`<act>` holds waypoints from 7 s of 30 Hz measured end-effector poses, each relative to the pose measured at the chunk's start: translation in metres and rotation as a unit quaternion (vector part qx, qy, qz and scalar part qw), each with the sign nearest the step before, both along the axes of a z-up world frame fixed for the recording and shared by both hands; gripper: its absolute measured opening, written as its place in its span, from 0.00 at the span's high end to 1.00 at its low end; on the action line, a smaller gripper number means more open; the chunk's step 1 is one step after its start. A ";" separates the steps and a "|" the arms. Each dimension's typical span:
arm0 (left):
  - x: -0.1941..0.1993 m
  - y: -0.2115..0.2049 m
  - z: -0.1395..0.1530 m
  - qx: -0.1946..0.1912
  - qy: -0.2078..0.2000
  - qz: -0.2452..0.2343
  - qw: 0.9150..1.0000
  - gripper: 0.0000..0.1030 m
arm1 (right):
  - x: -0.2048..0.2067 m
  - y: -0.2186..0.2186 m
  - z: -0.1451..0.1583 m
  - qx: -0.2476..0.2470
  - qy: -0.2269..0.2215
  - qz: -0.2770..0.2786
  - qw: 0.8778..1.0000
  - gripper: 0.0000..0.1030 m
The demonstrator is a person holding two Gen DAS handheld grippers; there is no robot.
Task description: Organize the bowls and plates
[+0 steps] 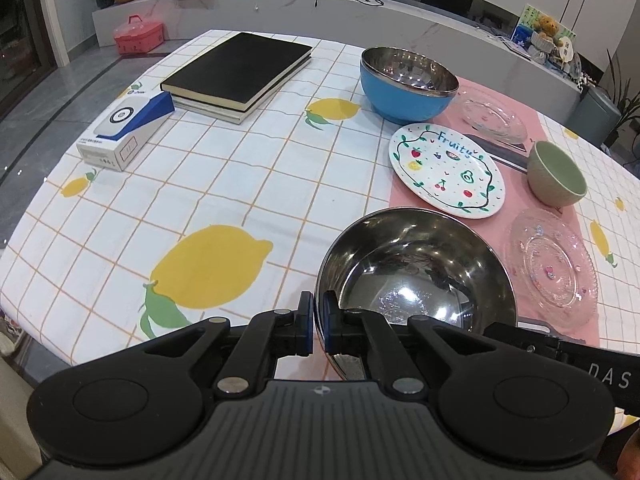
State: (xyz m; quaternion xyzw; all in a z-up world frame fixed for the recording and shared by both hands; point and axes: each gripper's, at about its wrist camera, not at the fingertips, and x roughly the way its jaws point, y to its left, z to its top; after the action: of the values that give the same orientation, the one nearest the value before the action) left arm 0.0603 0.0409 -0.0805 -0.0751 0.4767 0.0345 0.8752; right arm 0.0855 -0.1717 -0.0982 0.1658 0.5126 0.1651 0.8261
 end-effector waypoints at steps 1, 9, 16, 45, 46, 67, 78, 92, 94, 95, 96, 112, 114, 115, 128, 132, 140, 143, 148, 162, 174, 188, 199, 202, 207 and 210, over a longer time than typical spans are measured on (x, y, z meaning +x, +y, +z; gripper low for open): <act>0.001 0.000 0.000 0.001 0.001 -0.001 1.000 0.96 | 0.000 0.001 0.000 -0.005 -0.002 0.002 1.000 0.88; -0.004 -0.005 0.011 0.035 -0.023 -0.005 0.999 0.69 | -0.006 0.004 0.012 -0.039 -0.037 0.019 0.998 0.61; -0.003 -0.002 0.037 0.036 -0.056 -0.012 0.998 0.64 | -0.011 -0.008 0.039 -0.066 -0.100 0.013 0.993 0.49; 0.124 0.004 0.078 0.017 -0.094 -0.089 0.991 0.49 | 0.129 -0.017 0.064 -0.120 -0.139 -0.019 0.983 0.33; 0.131 0.003 0.076 0.020 -0.093 -0.091 0.991 0.49 | 0.136 -0.015 0.062 -0.120 -0.135 -0.018 0.983 0.33; 0.243 0.002 0.018 0.001 -0.047 -0.078 0.996 0.48 | 0.263 0.022 0.012 -0.124 -0.068 -0.035 0.989 0.44; 0.260 -0.002 -0.002 -0.012 -0.004 -0.068 0.998 0.65 | 0.287 0.031 -0.010 -0.118 -0.029 -0.034 0.992 0.62; 0.262 -0.003 0.010 -0.035 -0.006 -0.064 0.997 0.90 | 0.287 0.037 -0.003 -0.103 -0.017 -0.035 0.994 0.89; 0.258 -0.003 0.017 -0.033 -0.012 -0.065 0.997 0.90 | 0.283 0.036 0.004 -0.103 -0.022 -0.035 0.994 0.89; 0.255 -0.004 0.021 -0.032 -0.013 -0.065 0.997 0.90 | 0.281 0.035 0.008 -0.103 -0.024 -0.035 0.994 0.89; 0.252 -0.004 0.025 -0.032 -0.015 -0.064 0.997 0.90 | 0.276 0.034 0.012 -0.103 -0.027 -0.035 0.994 0.89; 0.143 -0.011 0.104 -0.026 -0.064 -0.043 0.997 0.90 | 0.157 0.003 0.087 -0.048 -0.071 -0.029 0.996 0.89; 0.129 -0.013 0.110 -0.024 -0.069 -0.044 0.996 0.90 | 0.141 0.000 0.095 -0.047 -0.076 -0.027 0.996 0.89; 0.122 -0.013 0.113 -0.024 -0.072 -0.044 0.996 0.90 | 0.133 -0.001 0.098 -0.045 -0.079 -0.026 0.996 0.89; 0.045 -0.006 0.116 -0.043 -0.078 -0.019 0.996 0.90 | 0.044 -0.011 0.108 -0.024 -0.083 -0.007 0.996 0.88; 0.029 -0.004 0.107 -0.053 -0.064 -0.010 0.997 0.90 | 0.029 -0.013 0.100 -0.024 -0.071 0.001 0.997 0.88; 0.014 0.002 0.079 -0.071 -0.014 0.005 0.997 0.90 | 0.027 -0.016 0.077 -0.023 -0.026 0.019 0.999 0.88; 0.006 0.006 0.072 -0.073 -0.002 0.013 0.997 0.91 | 0.025 -0.013 0.071 -0.024 -0.014 0.028 0.999 0.88; -0.001 0.010 0.058 -0.085 0.023 0.022 0.996 0.91 | 0.025 -0.008 0.061 -0.034 0.002 0.037 0.999 0.88; 0.001 0.014 0.036 -0.095 0.050 0.043 0.993 0.91 | 0.030 0.002 0.041 -0.054 0.016 0.038 0.998 0.88; 0.007 0.012 0.025 -0.081 0.063 0.050 0.993 0.90 | 0.036 0.013 0.035 -0.080 0.004 0.048 0.996 0.87; 0.005 0.014 0.031 -0.075 0.045 0.053 0.995 0.85 | 0.030 0.017 0.041 -0.088 -0.024 0.058 0.994 0.70; 0.003 0.000 0.065 -0.038 -0.036 0.003 0.999 0.68 | 0.025 -0.004 0.065 -0.076 -0.059 0.036 0.995 0.59; 0.009 -0.004 0.073 -0.050 -0.050 -0.015 0.997 0.67 | 0.026 -0.016 0.074 -0.068 -0.077 0.020 0.995 0.58; 0.024 -0.012 0.085 -0.052 -0.068 -0.045 0.995 0.67 | 0.032 -0.040 0.083 -0.058 -0.106 -0.016 0.993 0.54; 0.035 -0.018 0.088 -0.051 -0.072 -0.059 0.994 0.66 | 0.038 -0.057 0.082 -0.050 -0.117 -0.042 0.991 0.54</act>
State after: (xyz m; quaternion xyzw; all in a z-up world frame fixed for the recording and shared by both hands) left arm 0.0948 0.0232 0.0077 -0.0934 0.4174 -0.0472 0.9027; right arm 0.1237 -0.2288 -0.0159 0.1254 0.4127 0.1232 0.8937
